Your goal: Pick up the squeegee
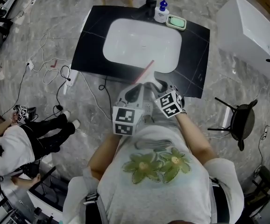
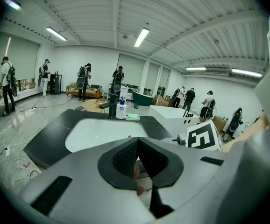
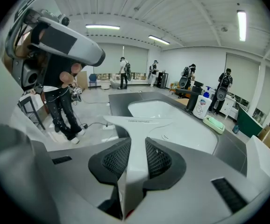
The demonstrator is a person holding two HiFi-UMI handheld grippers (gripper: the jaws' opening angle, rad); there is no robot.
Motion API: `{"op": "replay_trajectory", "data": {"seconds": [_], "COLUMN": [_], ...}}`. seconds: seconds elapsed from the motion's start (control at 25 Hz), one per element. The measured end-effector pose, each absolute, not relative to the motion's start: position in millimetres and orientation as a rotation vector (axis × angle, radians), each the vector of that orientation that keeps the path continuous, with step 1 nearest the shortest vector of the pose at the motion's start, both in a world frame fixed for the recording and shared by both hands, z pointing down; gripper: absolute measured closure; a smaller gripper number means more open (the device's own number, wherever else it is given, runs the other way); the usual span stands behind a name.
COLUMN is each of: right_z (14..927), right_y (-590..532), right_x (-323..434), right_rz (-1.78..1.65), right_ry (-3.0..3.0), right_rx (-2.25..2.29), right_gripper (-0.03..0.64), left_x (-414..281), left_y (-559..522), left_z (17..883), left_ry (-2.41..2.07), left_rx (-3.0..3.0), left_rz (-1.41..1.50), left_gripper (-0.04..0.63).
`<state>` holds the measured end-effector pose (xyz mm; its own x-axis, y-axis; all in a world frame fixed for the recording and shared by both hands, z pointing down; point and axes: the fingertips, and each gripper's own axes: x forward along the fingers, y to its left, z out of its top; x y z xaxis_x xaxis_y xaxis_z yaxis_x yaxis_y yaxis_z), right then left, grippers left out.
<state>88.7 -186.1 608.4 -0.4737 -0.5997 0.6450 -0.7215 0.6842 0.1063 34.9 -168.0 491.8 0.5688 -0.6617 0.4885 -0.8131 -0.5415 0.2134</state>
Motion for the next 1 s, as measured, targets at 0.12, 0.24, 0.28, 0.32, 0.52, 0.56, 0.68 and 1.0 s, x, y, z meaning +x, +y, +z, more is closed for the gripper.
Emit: {"op": "replay_trajectory", "data": {"seconds": [0.12,0.24,0.28,0.32,0.52,0.56,0.68,1.0], "right_z": [599.4,588.8,585.4,582.1,564.4,560.3,547.7,522.3], "right_y": [-182.5,-178.5,-177.5,-176.5,-169.7,-168.4,-163.5,-153.3], "right_x": [86.1,84.7,84.2,83.5,80.5,80.1,77.6,71.0], "right_rz": [0.232,0.225,0.223,0.222,0.218,0.218,0.213,0.186], "right_ry": [-2.228,-2.237,-2.238,-2.24,-2.246,-2.245,-2.254,-2.264], "right_rx": [1.03,1.056,1.066,1.078,1.143,1.157,1.191,1.279], "right_gripper": [0.522,0.522,0.522,0.522,0.522,0.522,0.522,0.522], "left_x": [31.2,29.2,28.7,28.2,28.5,28.6,27.6,19.2], "left_y": [-164.6,-160.5,-159.2,-157.6,-147.2,-145.5,-140.2,-132.2], "left_z": [488.8,485.3,484.0,482.8,478.2,476.6,472.5,464.1], "left_ry": [-1.183,-1.173,-1.17,-1.165,-1.132,-1.128,-1.124,-1.138], "left_rx": [2.398,2.411,2.416,2.42,2.45,2.455,2.465,2.49], "left_rz": [0.499,0.502,0.502,0.502,0.504,0.502,0.496,0.476], "left_gripper": [0.584,0.584,0.584,0.584,0.584,0.584,0.584,0.584]}}
